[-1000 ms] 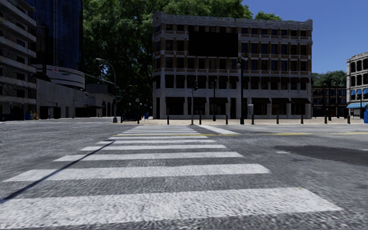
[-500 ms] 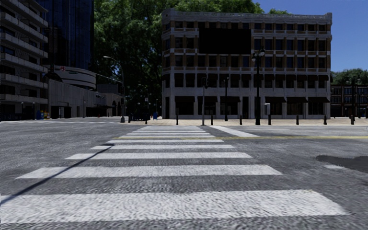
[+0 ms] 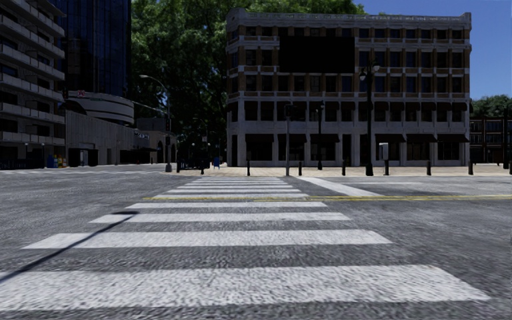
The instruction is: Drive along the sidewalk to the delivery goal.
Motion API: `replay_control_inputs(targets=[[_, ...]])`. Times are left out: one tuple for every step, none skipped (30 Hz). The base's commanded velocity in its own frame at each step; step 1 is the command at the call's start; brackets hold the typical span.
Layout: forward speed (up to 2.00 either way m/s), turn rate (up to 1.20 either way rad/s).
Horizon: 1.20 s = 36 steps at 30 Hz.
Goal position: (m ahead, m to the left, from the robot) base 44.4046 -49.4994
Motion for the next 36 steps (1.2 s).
replay_control_inputs(targets=[[2.0, 0.0], [2.0, 0.0], [2.0, 0.0], [2.0, 0.0], [2.0, 0.0], [2.0, 0.0], [2.0, 0.0], [2.0, 0.0], [2.0, 0.0], [2.0, 0.0], [2.0, 0.0], [2.0, 0.0], [2.0, 0.0], [2.0, 0.0], [2.0, 0.0], [2.0, 0.0], [2.0, 0.0], [2.0, 0.0], [2.0, 0.0], [2.0, 0.0], [2.0, 0.0], [2.0, 0.0], [2.0, 0.0], [2.0, 0.0], [2.0, 0.0], [2.0, 0.0], [2.0, 0.0], [2.0, 0.0], [2.0, 0.0], [2.0, 0.0], [2.0, 0.0], [2.0, 0.0], [2.0, 0.0], [2.0, 0.0], [2.0, 0.0], [2.0, 0.0]])
